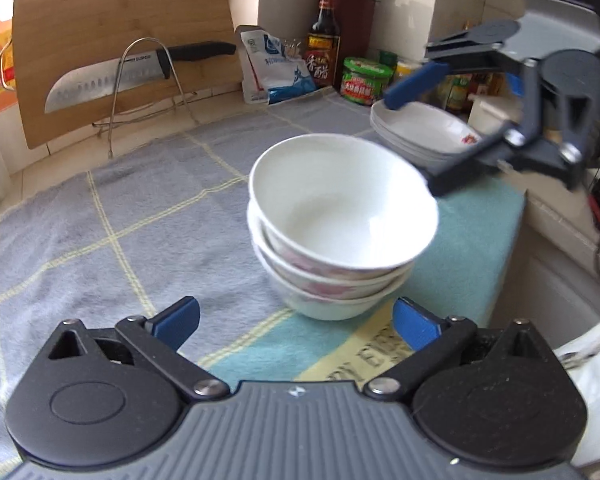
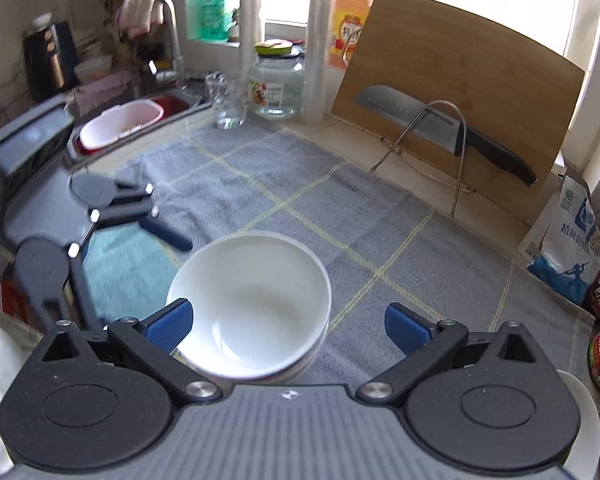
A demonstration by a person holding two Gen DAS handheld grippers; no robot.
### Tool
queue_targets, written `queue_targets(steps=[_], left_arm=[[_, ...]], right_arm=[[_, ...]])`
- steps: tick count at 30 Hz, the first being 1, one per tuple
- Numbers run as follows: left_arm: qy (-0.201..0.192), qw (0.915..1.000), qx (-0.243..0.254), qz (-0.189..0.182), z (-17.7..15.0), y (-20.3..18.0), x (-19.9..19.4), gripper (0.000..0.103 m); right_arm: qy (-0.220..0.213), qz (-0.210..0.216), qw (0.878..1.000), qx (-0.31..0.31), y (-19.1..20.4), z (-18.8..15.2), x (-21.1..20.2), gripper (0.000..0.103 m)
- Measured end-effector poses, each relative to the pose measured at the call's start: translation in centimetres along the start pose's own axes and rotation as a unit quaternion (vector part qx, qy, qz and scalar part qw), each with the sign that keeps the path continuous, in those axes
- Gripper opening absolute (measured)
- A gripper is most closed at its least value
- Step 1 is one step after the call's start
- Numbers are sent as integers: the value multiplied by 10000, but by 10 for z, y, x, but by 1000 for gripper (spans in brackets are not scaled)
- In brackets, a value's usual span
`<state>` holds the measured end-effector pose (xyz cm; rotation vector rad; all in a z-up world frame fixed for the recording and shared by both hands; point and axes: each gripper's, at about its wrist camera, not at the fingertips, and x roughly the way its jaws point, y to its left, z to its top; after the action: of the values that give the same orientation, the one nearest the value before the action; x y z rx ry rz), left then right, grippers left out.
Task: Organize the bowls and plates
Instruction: 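Open the right tool to release the bowl, then grip the bowl stack from opposite sides with the left and right tools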
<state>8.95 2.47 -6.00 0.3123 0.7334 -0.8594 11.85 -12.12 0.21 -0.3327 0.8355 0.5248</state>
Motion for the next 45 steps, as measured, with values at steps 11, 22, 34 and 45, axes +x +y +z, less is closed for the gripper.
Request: queue_targets(steps=[11, 22, 34, 45], left_arm=[[145, 9966, 710, -383, -3, 8, 28, 102], [88, 9925, 1126, -470, 4, 7, 39, 102], [95, 9773, 1970, -773, 18, 3, 36, 101], [313, 9580, 2558, -1256, 28, 3, 46, 95]], right_arm=[[636, -317, 9966, 410, 18, -26, 28, 103], [662, -232, 9975, -127, 15, -35, 59, 103], [573, 275, 9941, -881, 11, -26, 68, 103], [702, 599, 9919, -871, 5, -22, 69, 96]])
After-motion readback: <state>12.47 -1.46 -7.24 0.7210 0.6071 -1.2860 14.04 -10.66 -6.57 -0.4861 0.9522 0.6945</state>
